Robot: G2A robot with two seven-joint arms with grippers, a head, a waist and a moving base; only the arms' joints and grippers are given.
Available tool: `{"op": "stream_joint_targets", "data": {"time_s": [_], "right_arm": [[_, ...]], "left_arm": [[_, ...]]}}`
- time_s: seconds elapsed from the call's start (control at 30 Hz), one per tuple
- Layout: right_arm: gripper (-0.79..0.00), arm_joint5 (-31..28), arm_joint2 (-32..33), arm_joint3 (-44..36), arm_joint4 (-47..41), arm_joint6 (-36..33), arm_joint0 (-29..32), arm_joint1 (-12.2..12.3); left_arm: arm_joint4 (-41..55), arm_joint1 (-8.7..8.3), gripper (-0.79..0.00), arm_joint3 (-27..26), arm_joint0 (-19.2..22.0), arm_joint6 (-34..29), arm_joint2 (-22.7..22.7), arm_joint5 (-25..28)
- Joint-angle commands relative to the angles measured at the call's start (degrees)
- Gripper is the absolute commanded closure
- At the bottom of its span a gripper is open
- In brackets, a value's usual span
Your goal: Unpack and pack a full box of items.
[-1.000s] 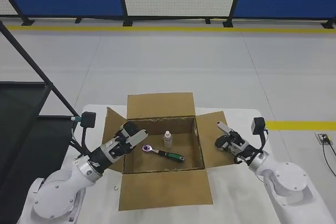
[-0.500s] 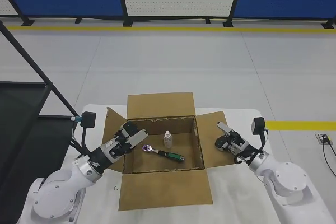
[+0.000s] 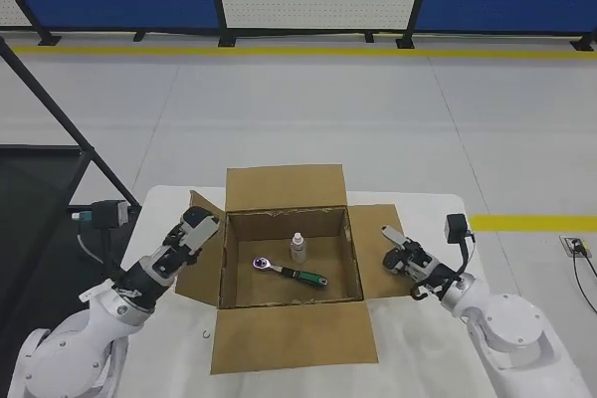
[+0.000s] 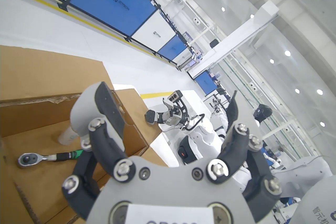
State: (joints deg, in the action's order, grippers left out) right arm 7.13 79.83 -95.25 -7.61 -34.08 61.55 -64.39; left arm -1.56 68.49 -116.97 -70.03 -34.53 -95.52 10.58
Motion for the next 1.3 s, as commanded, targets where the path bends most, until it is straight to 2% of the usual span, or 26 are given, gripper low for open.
{"op": "stream_joint_targets", "data": {"time_s": [0.0,0.13,0.27,0.43,0.6,0.83,1.0,1.1,1.27], "right_arm": [[-0.785,-0.44,-0.3,0.26,1.24,-1.61,-0.05,0.14],[-0.785,-1.36,-1.75,1.23,3.15,-4.21,-0.99,0.22],[-0.785,-2.13,-3.62,2.98,4.43,-6.19,-3.23,0.12],[-0.785,-3.06,-4.78,4.06,3.32,-7.82,-4.97,-0.06],[-0.785,-3.81,-5.56,4.83,3.47,-9.58,-5.9,-0.05],[-0.785,-5.43,-6.95,4.92,4.86,-11.41,-5.51,0.05],[-0.785,-6.27,-7.37,4.82,5.05,-11.71,-4.83,0.1],[-0.785,-7.25,-7.03,4.61,4.26,-9.16,-4.26,0.01],[-0.785,-6.19,-5.46,3.89,4.27,-2.94,-3.44,-0.07]], "left_arm": [[0.31,-0.2,-0.785,0.31,-1.98,0.18,-2.28,0.07],[0.95,-0.49,-0.785,0.89,-5.98,0.54,-6.01,0.97],[2.83,-0.54,-0.785,2.46,-10.65,3.65,-10.22,1.08],[3.56,-0.56,-0.785,4.01,-12.28,6.5,-11.97,-0.69],[5.26,-0.75,-0.785,6.42,-10.24,5.84,-11.15,-2.17],[5.42,-1.58,-0.785,12.31,-1.8,2.65,-10.25,-5.81],[4.17,-2.07,-0.785,14.73,1.87,1.86,-9.86,-8.57],[3.33,-2.36,-0.785,15.6,3.31,1.25,-9.35,-9.25],[2.9,-2.65,-0.785,15.58,3.34,0.71,-8.73,-9.04]]}}
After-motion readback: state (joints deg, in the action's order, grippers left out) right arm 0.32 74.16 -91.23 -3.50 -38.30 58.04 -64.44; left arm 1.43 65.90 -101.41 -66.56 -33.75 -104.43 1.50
